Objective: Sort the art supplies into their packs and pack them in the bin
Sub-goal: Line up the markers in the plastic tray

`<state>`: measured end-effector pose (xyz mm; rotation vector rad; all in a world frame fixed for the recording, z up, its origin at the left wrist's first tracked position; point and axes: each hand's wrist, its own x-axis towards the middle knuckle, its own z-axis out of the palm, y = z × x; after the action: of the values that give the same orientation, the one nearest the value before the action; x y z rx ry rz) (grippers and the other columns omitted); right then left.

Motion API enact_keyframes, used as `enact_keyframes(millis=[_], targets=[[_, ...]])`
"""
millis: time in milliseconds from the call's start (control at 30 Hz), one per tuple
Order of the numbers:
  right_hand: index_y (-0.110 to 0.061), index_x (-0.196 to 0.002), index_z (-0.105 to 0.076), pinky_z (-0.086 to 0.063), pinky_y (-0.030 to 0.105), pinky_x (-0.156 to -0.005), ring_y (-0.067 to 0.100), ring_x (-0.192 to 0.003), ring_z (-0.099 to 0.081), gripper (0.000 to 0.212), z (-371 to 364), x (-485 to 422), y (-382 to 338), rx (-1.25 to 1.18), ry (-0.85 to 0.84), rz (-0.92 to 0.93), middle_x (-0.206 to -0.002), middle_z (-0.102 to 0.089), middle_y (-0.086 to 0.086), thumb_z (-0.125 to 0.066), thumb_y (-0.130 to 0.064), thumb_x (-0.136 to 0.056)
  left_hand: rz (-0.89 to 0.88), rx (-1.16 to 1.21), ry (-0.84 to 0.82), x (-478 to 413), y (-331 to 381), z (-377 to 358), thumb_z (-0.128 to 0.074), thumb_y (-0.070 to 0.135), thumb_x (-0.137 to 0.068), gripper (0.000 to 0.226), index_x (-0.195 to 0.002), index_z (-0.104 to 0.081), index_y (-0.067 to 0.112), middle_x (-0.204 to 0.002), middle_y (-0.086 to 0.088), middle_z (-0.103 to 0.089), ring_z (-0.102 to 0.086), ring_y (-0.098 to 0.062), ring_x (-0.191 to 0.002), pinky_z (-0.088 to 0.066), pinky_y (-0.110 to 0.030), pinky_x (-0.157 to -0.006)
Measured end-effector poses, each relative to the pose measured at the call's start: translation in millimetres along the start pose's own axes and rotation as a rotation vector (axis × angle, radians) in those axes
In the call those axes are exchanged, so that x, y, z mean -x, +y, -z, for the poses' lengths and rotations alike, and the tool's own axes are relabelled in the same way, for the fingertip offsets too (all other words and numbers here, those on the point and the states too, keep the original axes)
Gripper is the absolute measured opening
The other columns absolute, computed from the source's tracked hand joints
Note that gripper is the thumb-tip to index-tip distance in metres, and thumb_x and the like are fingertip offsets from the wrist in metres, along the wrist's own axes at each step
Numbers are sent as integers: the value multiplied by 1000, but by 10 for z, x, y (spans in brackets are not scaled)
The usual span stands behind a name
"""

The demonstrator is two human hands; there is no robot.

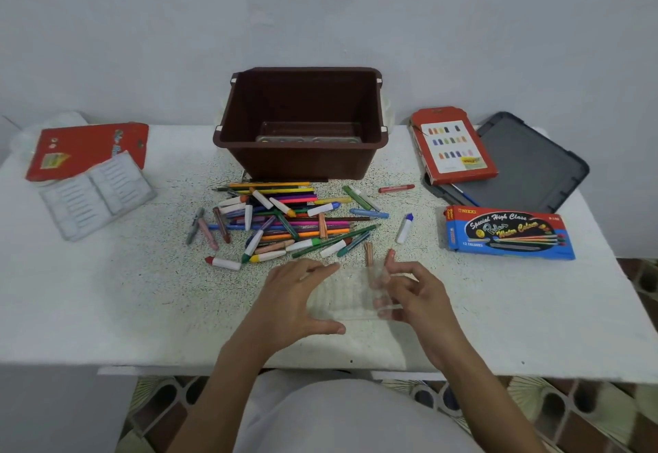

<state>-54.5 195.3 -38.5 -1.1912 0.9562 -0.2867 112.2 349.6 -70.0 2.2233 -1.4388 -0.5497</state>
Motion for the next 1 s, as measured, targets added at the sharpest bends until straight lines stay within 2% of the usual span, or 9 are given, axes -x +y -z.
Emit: enact_keyframes(millis=[133,267,367,467,567,700,833,1000], targets=[[-9,-92,-62,-58,33,-55,22,-65,-66,3,92,-47,97,291,26,89,-79,-68,12,-63,-6,-92,-13,-20,23,82,-96,-68,-56,83,-62,96,-145,-41,37,-140,17,-43,-30,-1,-129,-10,-18,-106],[-14,-87,-61,-59,41,-56,21,-53,-64,7,181,-82,180,542,21,104,-68,-64,7,-67,-11,-90,-62,-54,26,94,-142,-140,-57,85,-63,93,-141,-48,34,-138,16,-49,-36,-3,-126,-16,-22,-105],[-13,-86,-58,-56,37,-56,18,-46,-61,10,250,-105,241,647,11,78,-63,-61,7,-67,-10,-89,-100,-43,52,89,-215,-206,-59,85,-63,88,-134,-56,34,-129,16,-53,-39,-3,-121,-19,-22,-104],[-13,-86,-57,-51,28,-53,16,-45,-61,9,261,-128,283,703,7,65,-59,-62,4,-65,-11,-90,-128,-37,73,80,-269,-288,-61,85,-63,86,-133,-57,35,-125,18,-51,-41,-3,-119,-26,-27,-104],[-16,-88,-59,-51,33,-57,19,-55,-63,6,242,-213,289,767,65,137,-62,-63,1,-64,-13,-91,-160,-48,151,28,-308,-370,-62,82,-66,85,-134,-57,32,-127,14,-52,-43,-9,-120,-31,-32,-103],[-16,-94,-62,-48,28,-60,14,-59,-60,2,165,-383,205,776,111,246,-63,-62,-3,-64,-15,-92,-186,-124,307,-76,-343,-417,-57,75,-77,76,-132,-61,23,-130,6,-56,-47,-18,-121,-30,-34,-105],[-20,-90,-62,-48,33,-58,19,-56,-59,3,134,-506,196,718,113,283,-61,-62,-1,-64,-20,-92,-172,-194,382,-139,-385,-434,-52,73,-83,75,-133,-60,17,-136,3,-56,-46,-20,-126,-30,-36,-107],[-20,-89,-63,-50,31,-55,12,-47,-59,5,163,-521,236,636,88,271,-61,-65,3,-64,-23,-93,-169,-195,409,-128,-419,-459,-53,73,-83,77,-134,-58,17,-137,3,-55,-46,-19,-125,-33,-37,-106]])
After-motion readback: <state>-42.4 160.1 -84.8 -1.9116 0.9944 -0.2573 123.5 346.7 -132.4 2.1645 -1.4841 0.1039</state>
